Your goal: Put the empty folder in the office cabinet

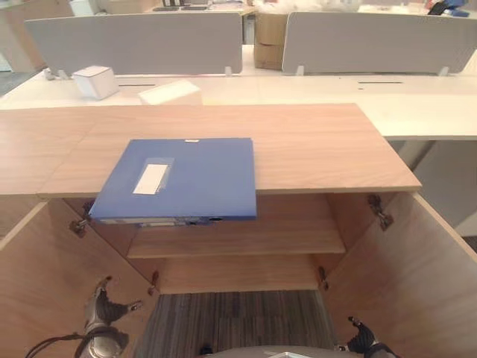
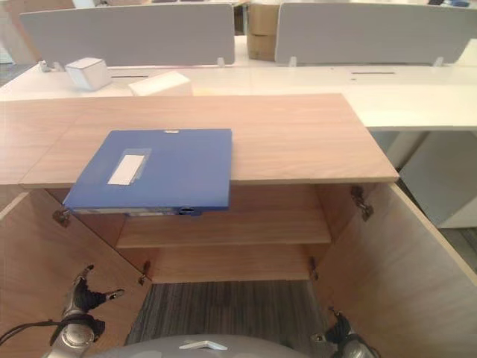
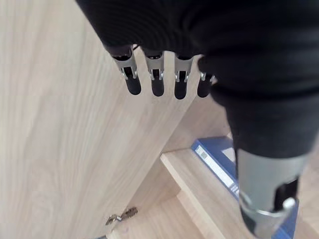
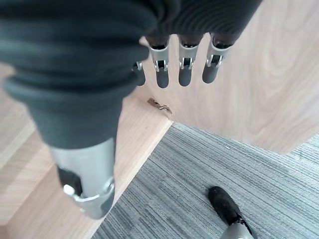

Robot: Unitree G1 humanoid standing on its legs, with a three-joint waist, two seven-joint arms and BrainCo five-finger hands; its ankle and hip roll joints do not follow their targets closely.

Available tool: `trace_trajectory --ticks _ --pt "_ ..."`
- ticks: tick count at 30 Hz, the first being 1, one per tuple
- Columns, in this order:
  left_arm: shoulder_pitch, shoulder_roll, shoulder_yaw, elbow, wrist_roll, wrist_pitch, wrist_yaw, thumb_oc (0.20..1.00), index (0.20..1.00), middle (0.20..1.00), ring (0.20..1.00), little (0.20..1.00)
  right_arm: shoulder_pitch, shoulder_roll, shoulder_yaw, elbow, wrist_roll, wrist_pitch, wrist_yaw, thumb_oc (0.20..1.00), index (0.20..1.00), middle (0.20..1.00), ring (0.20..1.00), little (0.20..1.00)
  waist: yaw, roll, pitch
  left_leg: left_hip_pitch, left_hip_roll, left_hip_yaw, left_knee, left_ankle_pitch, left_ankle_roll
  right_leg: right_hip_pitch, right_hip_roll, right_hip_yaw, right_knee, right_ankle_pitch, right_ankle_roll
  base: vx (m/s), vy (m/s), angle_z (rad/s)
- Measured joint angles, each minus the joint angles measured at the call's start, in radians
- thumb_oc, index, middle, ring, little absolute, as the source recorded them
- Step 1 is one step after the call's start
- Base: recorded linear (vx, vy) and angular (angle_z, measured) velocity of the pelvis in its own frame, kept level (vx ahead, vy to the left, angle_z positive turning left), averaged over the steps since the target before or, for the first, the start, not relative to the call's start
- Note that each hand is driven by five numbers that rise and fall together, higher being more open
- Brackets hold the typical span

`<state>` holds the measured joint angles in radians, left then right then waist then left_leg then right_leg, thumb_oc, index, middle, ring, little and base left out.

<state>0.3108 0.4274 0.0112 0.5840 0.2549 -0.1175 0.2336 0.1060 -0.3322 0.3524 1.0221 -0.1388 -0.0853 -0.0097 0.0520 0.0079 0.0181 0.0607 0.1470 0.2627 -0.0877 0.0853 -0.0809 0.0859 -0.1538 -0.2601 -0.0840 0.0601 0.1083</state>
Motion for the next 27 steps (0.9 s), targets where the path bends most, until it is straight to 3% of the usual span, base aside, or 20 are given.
trace_trajectory --ticks 5,13,25,27 --pt "0.010 0.008 0.031 -0.048 0.056 -0.001 0.061 1.000 1.000 1.000 1.000 1.000 -0.005 0.001 -0.008 0.005 0.000 0.001 0.000 1.000 1.000 1.000 1.000 1.000 0.017 0.006 0.005 0.005 0.002 -0.003 0.003 0.000 0.000 0.007 0.001 0.000 0.000 -0.003 0.003 0.00 0.020 0.01" --pt "0.041 0.109 0.076 -0.250 0.246 -0.004 0.158 1.000 1.000 1.000 1.000 1.000 0.008 0.003 -0.007 0.012 0.000 -0.001 -0.001 1.000 1.000 1.000 1.000 1.000 0.016 -0.002 0.018 0.017 0.002 -0.003 0.000 -0.016 -0.011 0.012 0.000 0.008 -0.006 -0.022 0.008 0.00 0.003 0.00" --pt "0.119 0.136 0.240 -0.460 0.462 0.007 0.245 1.000 1.000 1.000 1.000 1.000 0.011 0.009 -0.007 0.010 -0.008 -0.003 -0.001 1.000 1.000 1.000 1.000 1.000 0.035 0.000 0.012 0.035 0.002 0.005 0.000 -0.011 -0.006 0.024 0.002 0.019 -0.005 -0.016 0.010 0.00 0.001 -0.02" --pt "0.144 0.149 0.320 -0.535 0.500 0.005 0.269 1.000 1.000 1.000 1.000 1.000 0.019 0.011 -0.009 0.011 -0.008 -0.003 -0.001 1.000 1.000 1.000 1.000 1.000 0.043 -0.003 0.009 0.035 0.002 0.003 0.000 -0.011 -0.006 0.030 0.002 0.017 -0.004 -0.016 0.010 0.00 0.000 0.00"
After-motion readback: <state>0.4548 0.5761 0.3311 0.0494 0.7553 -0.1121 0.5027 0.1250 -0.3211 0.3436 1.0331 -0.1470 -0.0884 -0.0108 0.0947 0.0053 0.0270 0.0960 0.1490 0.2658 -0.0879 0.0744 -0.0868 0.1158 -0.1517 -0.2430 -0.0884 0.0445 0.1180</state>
